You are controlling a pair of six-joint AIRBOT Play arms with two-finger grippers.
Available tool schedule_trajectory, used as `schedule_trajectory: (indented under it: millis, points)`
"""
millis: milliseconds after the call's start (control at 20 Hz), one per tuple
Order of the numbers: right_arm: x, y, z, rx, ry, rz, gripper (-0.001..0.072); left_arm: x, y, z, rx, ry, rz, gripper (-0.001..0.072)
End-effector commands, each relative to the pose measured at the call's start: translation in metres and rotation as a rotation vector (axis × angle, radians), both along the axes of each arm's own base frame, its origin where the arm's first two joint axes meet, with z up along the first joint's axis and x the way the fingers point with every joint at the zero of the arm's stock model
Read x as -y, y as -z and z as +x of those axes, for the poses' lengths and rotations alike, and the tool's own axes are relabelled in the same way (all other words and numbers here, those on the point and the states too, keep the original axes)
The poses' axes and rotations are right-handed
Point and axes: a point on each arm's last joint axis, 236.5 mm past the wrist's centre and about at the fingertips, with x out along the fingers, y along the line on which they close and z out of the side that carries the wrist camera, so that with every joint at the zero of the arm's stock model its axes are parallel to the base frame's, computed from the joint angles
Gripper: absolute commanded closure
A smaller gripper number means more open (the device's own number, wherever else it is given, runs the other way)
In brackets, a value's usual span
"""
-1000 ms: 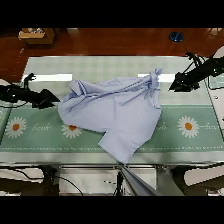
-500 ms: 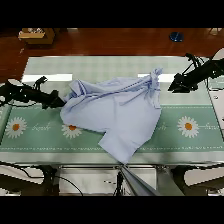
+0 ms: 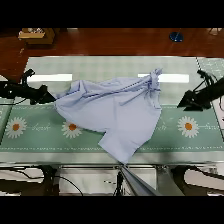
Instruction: Fold the shirts.
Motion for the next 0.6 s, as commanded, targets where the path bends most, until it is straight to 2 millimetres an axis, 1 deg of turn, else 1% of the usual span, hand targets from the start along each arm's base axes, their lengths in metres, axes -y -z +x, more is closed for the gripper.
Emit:
schedule_trajectory:
  millis: [0, 50, 150, 200, 300, 350, 550]
  points:
    - [-0.036, 0.024, -0.056, -0.016, 0.063, 0.087, 0.0188, -0.003, -0.009, 0.000, 0.023, 0.006, 0.004, 0.0688]
    - [-0.051, 0.029, -0.068, -0.012, 0.091, 0.126, 0.0172, -0.003, -0.009, 0.000, 0.023, 0.006, 0.003, 0.0688]
    - [-0.074, 0.040, -0.085, -0.005, 0.157, 0.192, 0.0172, -0.002, -0.009, 0.000, 0.027, 0.014, 0.004, 0.0688]
    - [-0.084, 0.043, -0.091, -0.002, 0.184, 0.228, 0.0172, -0.002, -0.009, -0.001, 0.030, 0.021, 0.004, 0.0689]
    - [-0.102, 0.047, -0.095, 0.012, 0.234, 0.297, 0.0172, -0.002, -0.009, -0.001, 0.034, 0.026, 0.005, 0.0689]
    - [-0.107, 0.049, -0.096, 0.010, 0.260, 0.320, 0.0172, -0.002, -0.009, -0.001, 0.035, 0.027, 0.005, 0.0688]
    - [-0.114, 0.055, -0.093, 0.016, 0.325, 0.345, 0.0173, -0.002, -0.009, 0.000, 0.042, 0.034, 0.007, 0.0688]
